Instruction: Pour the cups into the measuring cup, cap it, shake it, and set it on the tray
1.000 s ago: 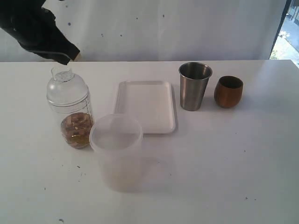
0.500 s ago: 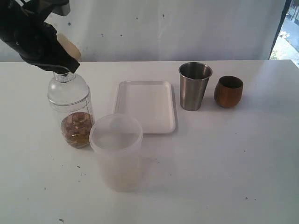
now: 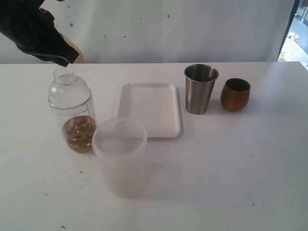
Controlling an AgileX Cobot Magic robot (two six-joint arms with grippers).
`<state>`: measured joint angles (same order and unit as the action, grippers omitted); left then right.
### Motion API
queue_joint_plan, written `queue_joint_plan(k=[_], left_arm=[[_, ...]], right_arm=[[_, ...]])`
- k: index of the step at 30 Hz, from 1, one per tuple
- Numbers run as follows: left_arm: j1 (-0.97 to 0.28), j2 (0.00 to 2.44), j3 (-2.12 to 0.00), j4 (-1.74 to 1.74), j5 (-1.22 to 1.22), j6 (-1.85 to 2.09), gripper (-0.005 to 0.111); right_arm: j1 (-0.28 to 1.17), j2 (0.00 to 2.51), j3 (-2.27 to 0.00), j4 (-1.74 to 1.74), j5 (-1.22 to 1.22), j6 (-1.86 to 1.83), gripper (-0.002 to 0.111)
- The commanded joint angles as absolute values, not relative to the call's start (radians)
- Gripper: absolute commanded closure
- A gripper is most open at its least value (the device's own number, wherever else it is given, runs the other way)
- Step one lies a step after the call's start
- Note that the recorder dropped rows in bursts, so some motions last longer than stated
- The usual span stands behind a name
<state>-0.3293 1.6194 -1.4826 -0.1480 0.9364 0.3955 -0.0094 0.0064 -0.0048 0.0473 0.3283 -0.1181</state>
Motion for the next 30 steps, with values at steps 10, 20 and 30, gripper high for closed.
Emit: queue_joint_plan(k=[10, 20, 30], left_arm=[[-0.332, 1.61, -1.413, -0.154, 0.969, 0.413, 0.107], [-0.332, 1.613, -1.408, -0.151, 0.9, 0.42, 0.107], [-0.332, 1.593, -1.41, -0.149, 0.888, 0.423, 0.107]], right_arm=[[-0.011, 0.0, 0.0, 0.05, 0.32, -0.116, 0.108], [-0.011, 0.0, 0.0, 0.05, 0.32, -0.116, 0.108], [-0.011, 0.0, 0.0, 0.05, 0.32, -0.116, 0.108]])
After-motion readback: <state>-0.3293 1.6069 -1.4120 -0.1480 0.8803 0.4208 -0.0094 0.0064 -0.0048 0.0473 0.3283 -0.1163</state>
